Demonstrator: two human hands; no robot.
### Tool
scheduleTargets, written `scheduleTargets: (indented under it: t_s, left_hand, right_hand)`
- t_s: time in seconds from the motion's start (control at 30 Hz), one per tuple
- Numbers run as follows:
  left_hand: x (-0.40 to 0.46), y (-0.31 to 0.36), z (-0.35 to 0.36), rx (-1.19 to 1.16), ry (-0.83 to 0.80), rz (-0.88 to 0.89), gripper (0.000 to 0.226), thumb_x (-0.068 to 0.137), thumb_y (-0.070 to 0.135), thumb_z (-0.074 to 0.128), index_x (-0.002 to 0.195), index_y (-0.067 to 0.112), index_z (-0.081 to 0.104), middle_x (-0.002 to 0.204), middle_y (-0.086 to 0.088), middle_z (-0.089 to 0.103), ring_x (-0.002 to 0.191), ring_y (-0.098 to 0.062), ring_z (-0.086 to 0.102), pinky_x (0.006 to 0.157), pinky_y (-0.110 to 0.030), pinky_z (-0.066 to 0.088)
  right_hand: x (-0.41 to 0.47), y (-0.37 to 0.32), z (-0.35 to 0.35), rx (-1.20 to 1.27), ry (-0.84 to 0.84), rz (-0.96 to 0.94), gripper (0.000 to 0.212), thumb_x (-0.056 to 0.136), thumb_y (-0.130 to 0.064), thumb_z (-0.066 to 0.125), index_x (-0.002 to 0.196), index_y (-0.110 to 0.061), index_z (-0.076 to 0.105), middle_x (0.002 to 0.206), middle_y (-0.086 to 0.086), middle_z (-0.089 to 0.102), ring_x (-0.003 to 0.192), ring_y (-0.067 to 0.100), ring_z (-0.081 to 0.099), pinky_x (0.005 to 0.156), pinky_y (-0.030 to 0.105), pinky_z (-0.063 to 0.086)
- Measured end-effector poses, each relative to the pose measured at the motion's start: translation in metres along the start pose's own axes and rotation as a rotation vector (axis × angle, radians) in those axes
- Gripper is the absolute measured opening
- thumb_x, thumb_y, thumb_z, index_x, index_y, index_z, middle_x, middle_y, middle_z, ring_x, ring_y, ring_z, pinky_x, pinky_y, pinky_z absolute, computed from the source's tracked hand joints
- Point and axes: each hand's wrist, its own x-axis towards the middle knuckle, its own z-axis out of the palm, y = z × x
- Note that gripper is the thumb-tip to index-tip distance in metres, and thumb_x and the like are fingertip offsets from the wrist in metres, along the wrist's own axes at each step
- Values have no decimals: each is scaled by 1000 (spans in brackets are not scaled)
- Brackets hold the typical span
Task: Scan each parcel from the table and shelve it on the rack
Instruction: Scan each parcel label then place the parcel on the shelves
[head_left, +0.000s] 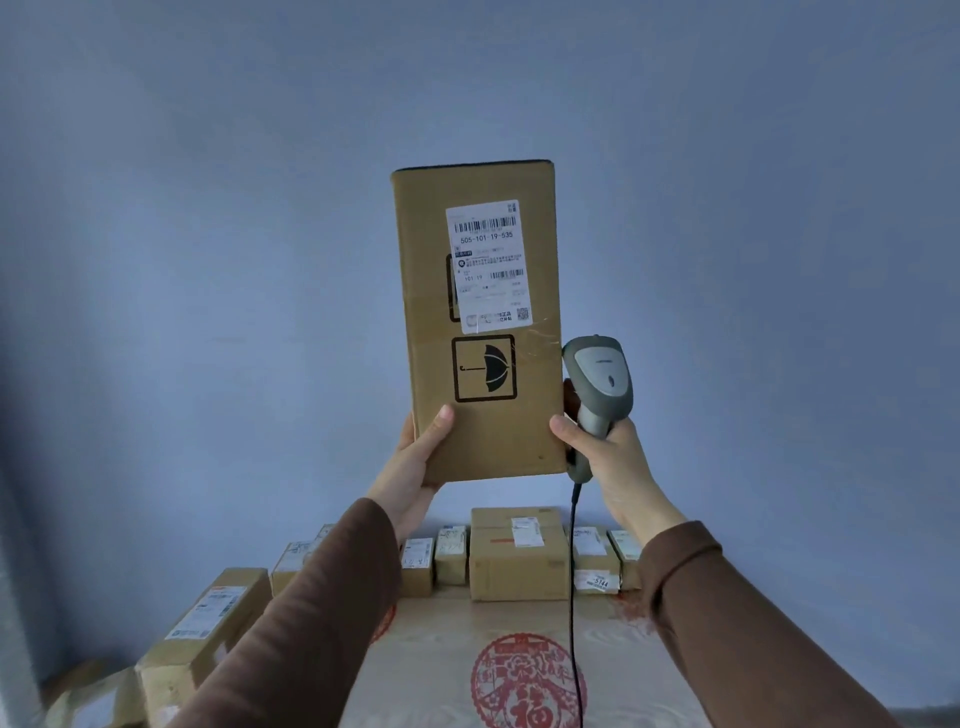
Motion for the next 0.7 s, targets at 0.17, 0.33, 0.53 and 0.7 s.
scheduleTargets:
  t_s: [0.17,0.33,0.53,0.7]
  left_hand:
    - [-6,10,11,-26,8,44,66,88,50,72,149,38,48,140,1,65,127,-19,63,97,-43,59]
    - [-7,7,21,-50,106,159,74,83,51,74,149,37,46,137,6,66,125,-16,64,91,-36,57]
    - [-2,11,25,-119,170,248,69,81,52,74,144,37,51,132,9,69,122,-13,65,97,-40,54]
    - [2,14,27,-98,220,286,84,79,55,79,154,41,42,137,11,66,124,-12,65,99,-40,55]
  right_hand:
    - [3,-8,0,-7,1,-23,43,87,-13,78,127,-24,67,117,-3,77,115,17,69,100,35,56]
    - [4,-26,6,8,-57,-82,42,92,-7,72,128,-28,65,124,-7,74,114,8,69,86,20,57]
    - [10,-49,12,-69,-24,-135,38,90,-20,76,126,-30,66,116,-15,74,109,1,67,91,22,51]
    - [9,-61,20,-81,-34,-151,25,90,-25,75,113,-31,69,116,-4,75,103,0,68,90,20,49]
